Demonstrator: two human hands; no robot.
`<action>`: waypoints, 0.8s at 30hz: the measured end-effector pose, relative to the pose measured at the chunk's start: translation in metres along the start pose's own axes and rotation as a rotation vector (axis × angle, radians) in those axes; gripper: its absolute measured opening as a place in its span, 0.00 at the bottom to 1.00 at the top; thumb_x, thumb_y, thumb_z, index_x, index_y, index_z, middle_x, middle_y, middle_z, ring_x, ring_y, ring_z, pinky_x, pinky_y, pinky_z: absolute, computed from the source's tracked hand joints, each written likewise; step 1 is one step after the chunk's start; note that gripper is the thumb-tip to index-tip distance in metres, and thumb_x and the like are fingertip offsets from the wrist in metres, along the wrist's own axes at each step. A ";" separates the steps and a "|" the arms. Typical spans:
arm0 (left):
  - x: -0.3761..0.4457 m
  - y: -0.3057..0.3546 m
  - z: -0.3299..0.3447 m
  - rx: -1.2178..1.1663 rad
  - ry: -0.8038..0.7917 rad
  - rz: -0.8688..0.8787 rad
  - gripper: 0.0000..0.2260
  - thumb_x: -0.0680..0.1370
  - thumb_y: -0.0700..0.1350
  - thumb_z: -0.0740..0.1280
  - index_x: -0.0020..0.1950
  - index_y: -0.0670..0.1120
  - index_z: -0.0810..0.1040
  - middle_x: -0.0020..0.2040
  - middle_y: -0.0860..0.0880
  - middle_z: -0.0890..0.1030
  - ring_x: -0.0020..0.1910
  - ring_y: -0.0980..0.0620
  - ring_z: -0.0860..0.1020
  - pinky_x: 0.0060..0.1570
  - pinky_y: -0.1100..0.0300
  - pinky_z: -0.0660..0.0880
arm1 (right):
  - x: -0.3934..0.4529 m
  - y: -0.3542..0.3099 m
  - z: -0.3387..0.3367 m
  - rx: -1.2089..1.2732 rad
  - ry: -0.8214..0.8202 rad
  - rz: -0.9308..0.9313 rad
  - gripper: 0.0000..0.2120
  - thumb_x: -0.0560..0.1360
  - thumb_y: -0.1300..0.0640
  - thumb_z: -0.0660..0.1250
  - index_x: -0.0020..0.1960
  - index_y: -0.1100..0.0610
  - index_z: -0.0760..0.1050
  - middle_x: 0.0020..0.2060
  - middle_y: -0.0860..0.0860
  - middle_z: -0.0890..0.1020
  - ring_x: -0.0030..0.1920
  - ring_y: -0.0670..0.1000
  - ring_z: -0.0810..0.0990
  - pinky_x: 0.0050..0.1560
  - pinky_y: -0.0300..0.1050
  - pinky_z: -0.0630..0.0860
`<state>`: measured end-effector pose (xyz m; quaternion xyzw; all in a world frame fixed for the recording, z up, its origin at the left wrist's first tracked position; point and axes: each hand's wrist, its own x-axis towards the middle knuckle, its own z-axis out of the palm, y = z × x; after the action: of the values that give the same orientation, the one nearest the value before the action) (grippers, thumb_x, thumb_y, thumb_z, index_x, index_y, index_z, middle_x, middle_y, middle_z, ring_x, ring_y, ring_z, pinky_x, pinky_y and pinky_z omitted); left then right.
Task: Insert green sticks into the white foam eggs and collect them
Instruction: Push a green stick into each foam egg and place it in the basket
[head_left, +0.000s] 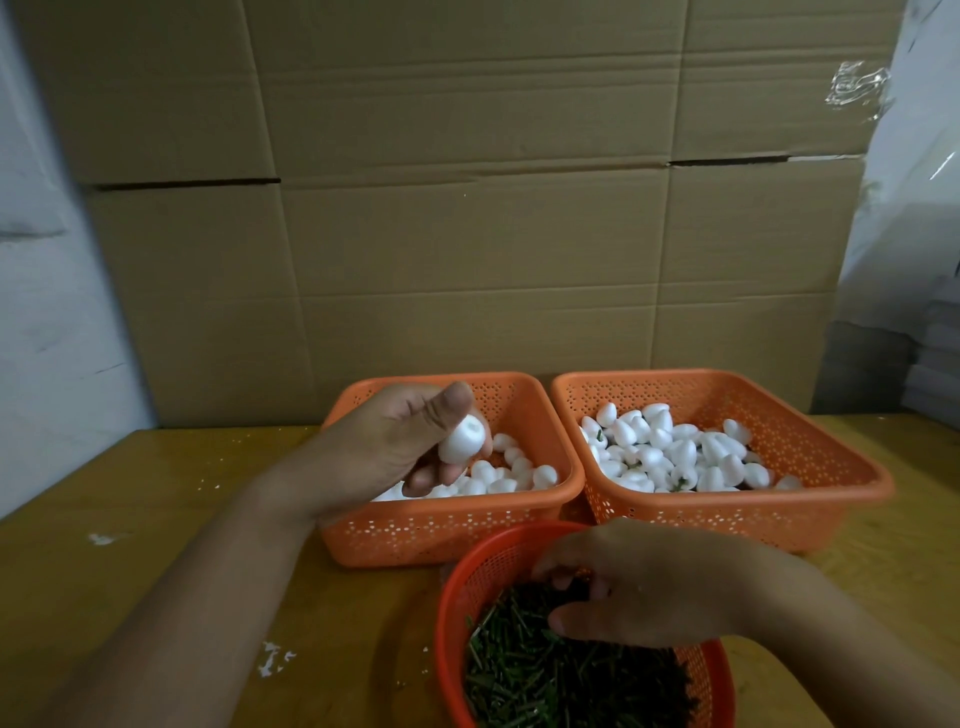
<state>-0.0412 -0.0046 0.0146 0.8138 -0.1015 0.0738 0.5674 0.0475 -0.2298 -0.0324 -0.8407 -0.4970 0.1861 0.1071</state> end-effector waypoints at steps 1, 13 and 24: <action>0.000 0.000 0.000 0.020 -0.002 0.004 0.32 0.67 0.77 0.63 0.41 0.48 0.82 0.29 0.51 0.75 0.26 0.57 0.68 0.27 0.66 0.67 | 0.000 0.000 0.000 0.002 -0.003 0.003 0.23 0.78 0.39 0.65 0.71 0.40 0.69 0.59 0.37 0.77 0.47 0.33 0.73 0.47 0.30 0.67; 0.003 -0.004 -0.001 -0.008 -0.003 0.138 0.21 0.57 0.62 0.82 0.43 0.53 0.86 0.42 0.54 0.84 0.43 0.59 0.81 0.42 0.67 0.77 | 0.000 0.001 0.001 0.001 0.011 -0.006 0.22 0.78 0.39 0.65 0.70 0.41 0.70 0.57 0.36 0.77 0.45 0.32 0.73 0.45 0.30 0.67; 0.005 -0.012 -0.004 0.262 0.036 0.155 0.16 0.66 0.46 0.78 0.50 0.62 0.85 0.51 0.58 0.80 0.53 0.57 0.80 0.51 0.62 0.77 | -0.001 0.000 0.000 -0.012 0.009 -0.013 0.23 0.78 0.39 0.65 0.71 0.41 0.69 0.59 0.38 0.77 0.45 0.32 0.72 0.44 0.29 0.66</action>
<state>-0.0334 0.0025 0.0066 0.8692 -0.1432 0.1448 0.4506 0.0472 -0.2305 -0.0322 -0.8389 -0.5032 0.1786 0.1053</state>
